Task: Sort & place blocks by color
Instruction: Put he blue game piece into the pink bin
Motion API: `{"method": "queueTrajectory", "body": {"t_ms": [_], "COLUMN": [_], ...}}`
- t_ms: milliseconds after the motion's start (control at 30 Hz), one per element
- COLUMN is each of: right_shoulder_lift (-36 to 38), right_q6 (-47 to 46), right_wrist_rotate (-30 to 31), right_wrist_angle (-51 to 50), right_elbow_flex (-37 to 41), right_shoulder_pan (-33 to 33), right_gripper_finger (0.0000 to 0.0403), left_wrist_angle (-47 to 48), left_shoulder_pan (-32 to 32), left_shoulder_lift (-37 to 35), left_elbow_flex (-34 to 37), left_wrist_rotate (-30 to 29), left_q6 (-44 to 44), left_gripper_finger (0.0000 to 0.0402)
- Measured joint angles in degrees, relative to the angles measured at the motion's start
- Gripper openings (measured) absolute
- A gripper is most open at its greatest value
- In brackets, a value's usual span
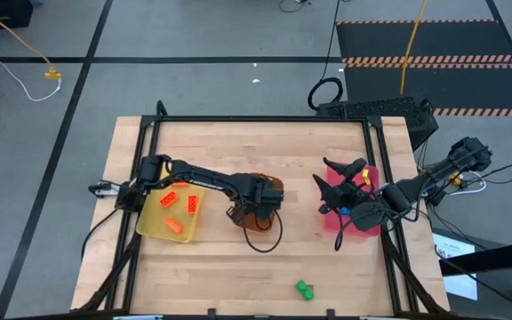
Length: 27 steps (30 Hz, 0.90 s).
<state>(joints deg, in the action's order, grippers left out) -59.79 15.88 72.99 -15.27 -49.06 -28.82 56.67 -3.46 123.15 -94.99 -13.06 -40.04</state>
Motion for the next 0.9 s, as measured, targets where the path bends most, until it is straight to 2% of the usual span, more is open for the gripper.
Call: {"method": "queueTrajectory", "body": {"t_ms": [167, 467, 600, 800, 900], "right_shoulder_lift": [0.00, 0.00, 0.11, 1.99, 3.95], "right_q6": [0.00, 0.49, 2.52, 5.33, 6.16], "right_wrist_rotate": [0.00, 0.33, 3.82, 16.70, 16.91], "right_wrist_angle": [0.00, 0.02, 1.08, 1.56, 4.90], "right_elbow_flex": [0.00, 0.00, 0.00, 0.00, 0.00], "right_shoulder_pan": [0.00, -0.02, -1.22, -8.46, -12.05], "right_gripper_finger": [0.0247, 0.0247, 0.0247, 0.0247, 0.0247], "left_wrist_angle": [3.08, 6.04, -1.06, -17.32, -25.48], "left_shoulder_pan": [0.01, -0.04, -0.04, 0.14, 1.07], "left_shoulder_lift": [0.00, -0.11, -0.28, -0.24, -0.22], "left_elbow_flex": [-3.00, -9.54, -11.65, -12.93, -12.91], "left_wrist_rotate": [-2.33, -2.43, -0.82, 0.88, 5.05], "left_q6": [0.29, 4.63, 10.12, 10.63, 11.27], "left_gripper_finger": [0.0142, 0.0142, 0.0142, 0.0142, 0.0142]}}
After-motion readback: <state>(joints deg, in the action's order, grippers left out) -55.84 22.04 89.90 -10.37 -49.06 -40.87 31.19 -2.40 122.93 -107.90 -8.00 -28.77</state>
